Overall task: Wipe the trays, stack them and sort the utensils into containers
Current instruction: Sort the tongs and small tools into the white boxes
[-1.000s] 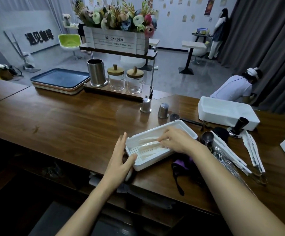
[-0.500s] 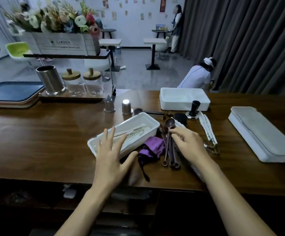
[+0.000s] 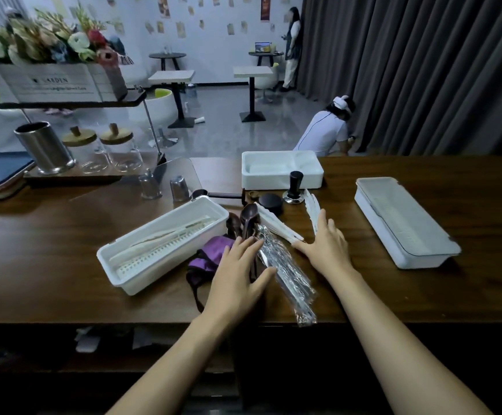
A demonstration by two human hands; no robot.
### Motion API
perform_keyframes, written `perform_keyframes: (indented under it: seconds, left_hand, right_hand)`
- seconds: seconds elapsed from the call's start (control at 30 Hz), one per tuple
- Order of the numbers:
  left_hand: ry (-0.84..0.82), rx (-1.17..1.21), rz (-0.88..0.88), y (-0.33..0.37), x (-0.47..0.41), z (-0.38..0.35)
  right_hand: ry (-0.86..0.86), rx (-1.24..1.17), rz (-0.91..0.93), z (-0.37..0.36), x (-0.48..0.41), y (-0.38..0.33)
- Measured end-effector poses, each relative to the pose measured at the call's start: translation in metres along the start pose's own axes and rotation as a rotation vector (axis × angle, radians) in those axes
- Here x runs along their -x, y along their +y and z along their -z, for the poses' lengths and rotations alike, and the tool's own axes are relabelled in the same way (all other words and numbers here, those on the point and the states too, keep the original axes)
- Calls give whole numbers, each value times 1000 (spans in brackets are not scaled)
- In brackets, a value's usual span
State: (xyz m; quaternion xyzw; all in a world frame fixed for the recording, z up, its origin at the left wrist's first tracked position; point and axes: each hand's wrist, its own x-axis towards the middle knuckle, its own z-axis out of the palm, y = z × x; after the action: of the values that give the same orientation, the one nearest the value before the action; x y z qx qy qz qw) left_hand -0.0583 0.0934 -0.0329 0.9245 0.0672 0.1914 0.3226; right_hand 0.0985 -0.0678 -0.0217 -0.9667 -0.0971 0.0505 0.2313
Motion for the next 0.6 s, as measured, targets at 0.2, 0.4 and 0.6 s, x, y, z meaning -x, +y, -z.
perform_keyframes:
  seconds: [0.2, 0.4, 0.6]
  left_hand:
    - [7, 9, 49, 13, 0, -15]
    - [49, -1, 78, 10, 1, -12]
    - [100, -11, 116, 3, 0, 0]
  right_hand:
    - [59, -22, 77, -5, -5, 6]
    - [84, -212, 127, 6, 5, 28]
    - [128, -283, 141, 17, 13, 35]
